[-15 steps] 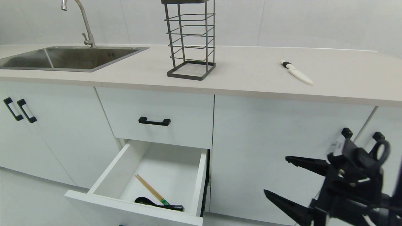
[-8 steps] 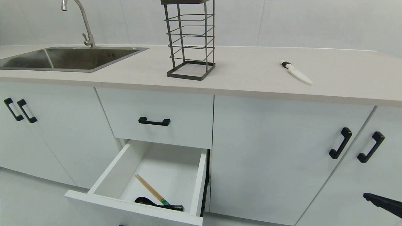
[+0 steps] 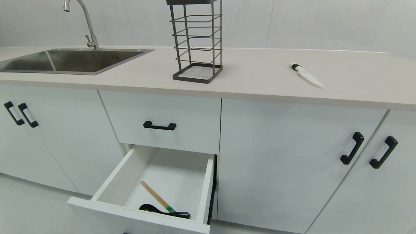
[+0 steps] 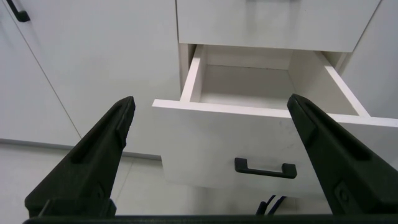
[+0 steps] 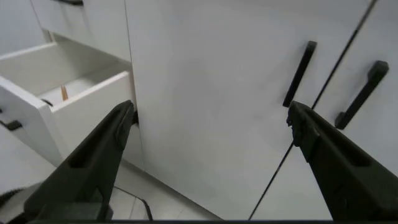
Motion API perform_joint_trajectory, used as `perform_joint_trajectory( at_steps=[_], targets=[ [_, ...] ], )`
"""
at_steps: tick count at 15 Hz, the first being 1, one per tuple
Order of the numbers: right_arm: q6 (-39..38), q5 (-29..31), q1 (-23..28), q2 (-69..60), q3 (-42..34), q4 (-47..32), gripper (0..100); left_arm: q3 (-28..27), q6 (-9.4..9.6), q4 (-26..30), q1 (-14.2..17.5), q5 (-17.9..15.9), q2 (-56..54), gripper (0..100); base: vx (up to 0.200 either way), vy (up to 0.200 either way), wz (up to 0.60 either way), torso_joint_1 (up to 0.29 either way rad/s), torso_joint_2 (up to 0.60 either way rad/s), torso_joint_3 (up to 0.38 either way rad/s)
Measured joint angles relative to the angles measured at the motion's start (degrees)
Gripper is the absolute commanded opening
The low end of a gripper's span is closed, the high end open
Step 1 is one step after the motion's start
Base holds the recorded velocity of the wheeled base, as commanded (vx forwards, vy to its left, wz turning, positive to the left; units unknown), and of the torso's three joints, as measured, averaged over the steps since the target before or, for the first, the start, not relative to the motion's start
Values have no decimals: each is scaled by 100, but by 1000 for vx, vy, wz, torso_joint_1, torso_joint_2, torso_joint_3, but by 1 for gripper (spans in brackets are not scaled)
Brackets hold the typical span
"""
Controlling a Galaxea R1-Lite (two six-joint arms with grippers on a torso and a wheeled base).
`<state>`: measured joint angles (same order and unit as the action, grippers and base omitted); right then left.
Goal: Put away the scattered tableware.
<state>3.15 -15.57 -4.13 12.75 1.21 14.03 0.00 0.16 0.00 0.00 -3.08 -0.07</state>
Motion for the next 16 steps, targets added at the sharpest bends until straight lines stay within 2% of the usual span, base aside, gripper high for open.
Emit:
perform_joint_trajectory(
  at_steps=[2,4,7,11,12,14,15,16],
  targets=[
    [-15,-5,149,-330,-55,-216,100,0,2,0,0,2,0,100,0,0,0,0,0,0],
    [-66,2,235,-674,-105,-873,100,0,9,0,0,0,0,100,0,0,0,0,0,0],
    [-469,106,378,-1097,-113,-1122,100,0,-2,0,0,0,0,100,0,0,0,0,0,0],
    [-244,1005,404,-1257,-118,-1201,100,-2,-2,-78,2,-99,0,100,0,0,0,0,0,0],
    [-230,1446,413,-1268,-121,-1379,100,-62,-111,-379,5,-156,2,100,0,0,0,0,0,0],
    [-261,1502,413,-1275,-121,-1421,100,-625,-379,-741,40,-213,32,100,0,0,0,0,0,0],
    [-268,1503,413,-1278,-121,-1421,100,-950,-423,-768,52,-235,78,100,0,0,0,0,0,0],
    [-272,1503,413,-1280,-121,-1424,100,-1102,-417,-416,49,-271,134,100,0,0,0,0,0,0]
  ],
)
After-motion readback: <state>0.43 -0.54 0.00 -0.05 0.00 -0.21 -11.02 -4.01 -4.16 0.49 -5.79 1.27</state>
